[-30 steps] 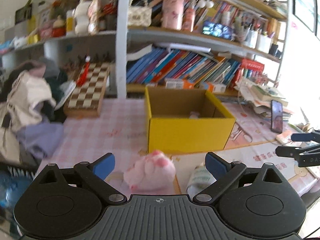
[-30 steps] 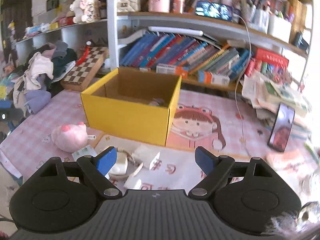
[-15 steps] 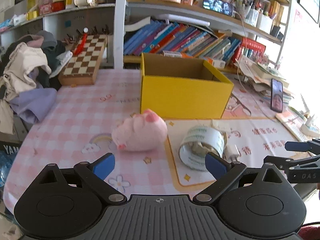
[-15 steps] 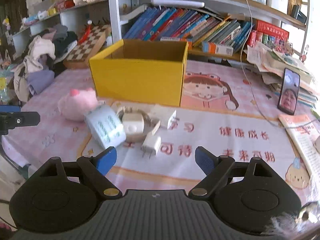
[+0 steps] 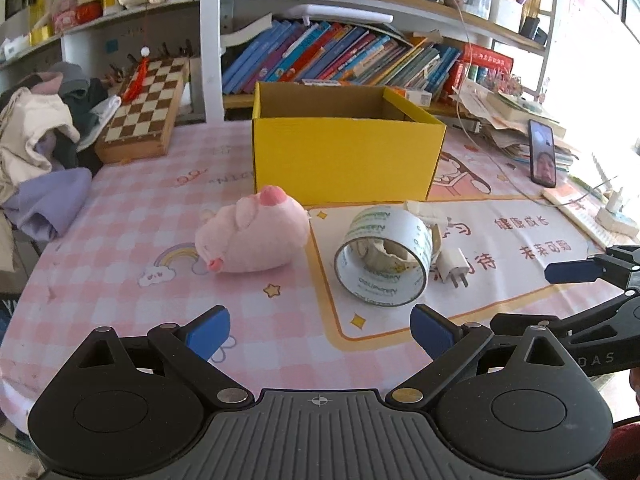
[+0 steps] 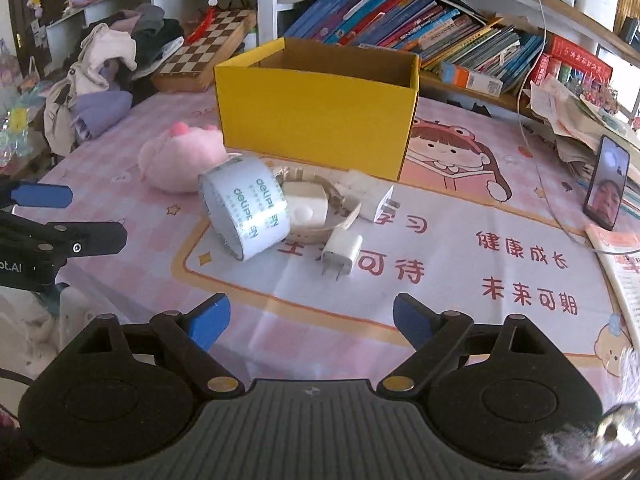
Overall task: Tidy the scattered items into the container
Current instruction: 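Withdraw both tools from the box back over the table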
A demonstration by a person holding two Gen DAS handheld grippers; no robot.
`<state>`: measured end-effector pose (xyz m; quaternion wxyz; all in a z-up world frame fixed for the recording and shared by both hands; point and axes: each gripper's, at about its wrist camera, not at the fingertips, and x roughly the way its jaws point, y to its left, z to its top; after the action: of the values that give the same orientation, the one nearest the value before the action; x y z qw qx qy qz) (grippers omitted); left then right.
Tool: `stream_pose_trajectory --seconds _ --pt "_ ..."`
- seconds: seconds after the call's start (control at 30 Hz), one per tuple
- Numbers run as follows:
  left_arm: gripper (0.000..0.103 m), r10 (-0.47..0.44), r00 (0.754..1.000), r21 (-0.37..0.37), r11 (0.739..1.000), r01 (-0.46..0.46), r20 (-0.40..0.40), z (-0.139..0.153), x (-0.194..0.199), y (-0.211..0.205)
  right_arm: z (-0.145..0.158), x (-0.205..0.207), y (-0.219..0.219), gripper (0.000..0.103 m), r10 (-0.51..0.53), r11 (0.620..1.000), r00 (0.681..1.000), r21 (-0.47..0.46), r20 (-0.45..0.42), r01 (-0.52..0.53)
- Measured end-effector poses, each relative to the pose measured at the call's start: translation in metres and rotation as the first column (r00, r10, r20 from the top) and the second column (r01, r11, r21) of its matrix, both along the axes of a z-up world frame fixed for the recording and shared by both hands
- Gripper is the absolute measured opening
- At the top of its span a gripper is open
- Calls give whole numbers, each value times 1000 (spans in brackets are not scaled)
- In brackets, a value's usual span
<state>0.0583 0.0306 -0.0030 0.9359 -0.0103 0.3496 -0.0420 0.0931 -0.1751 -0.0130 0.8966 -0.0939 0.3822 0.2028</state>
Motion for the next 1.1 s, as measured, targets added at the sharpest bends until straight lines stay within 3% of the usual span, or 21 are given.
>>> stream_pose_trajectory --seconds 0.27,0.5,0.7,0.87,1.0,1.1 --pt "99 -18 997 -26 999 20 72 0 -3 -1 0 3 -1 100 -13 1000 1000 -10 -4 13" --pt "99 -58 998 25 998 58 21 -2 6 -10 -2 8 -1 101 2 1000 1000 7 -30 -2" --pt "99 -54 997 -8 999 53 -59 -7 17 -9 2 11 -2 101 3 999 1000 35 -21 -2" --pt "98 -62 996 -3 998 62 -57 -12 21 -11 -1 16 -8 97 -40 998 999 49 -13 41" --pt "98 -95 993 -15 995 94 -67 -15 25 -16 -5 21 -9 85 -52 998 998 44 -36 54" --pt "98 -102 993 7 995 103 -57 -16 28 -21 -8 25 -8 85 -47 998 998 37 -47 49"
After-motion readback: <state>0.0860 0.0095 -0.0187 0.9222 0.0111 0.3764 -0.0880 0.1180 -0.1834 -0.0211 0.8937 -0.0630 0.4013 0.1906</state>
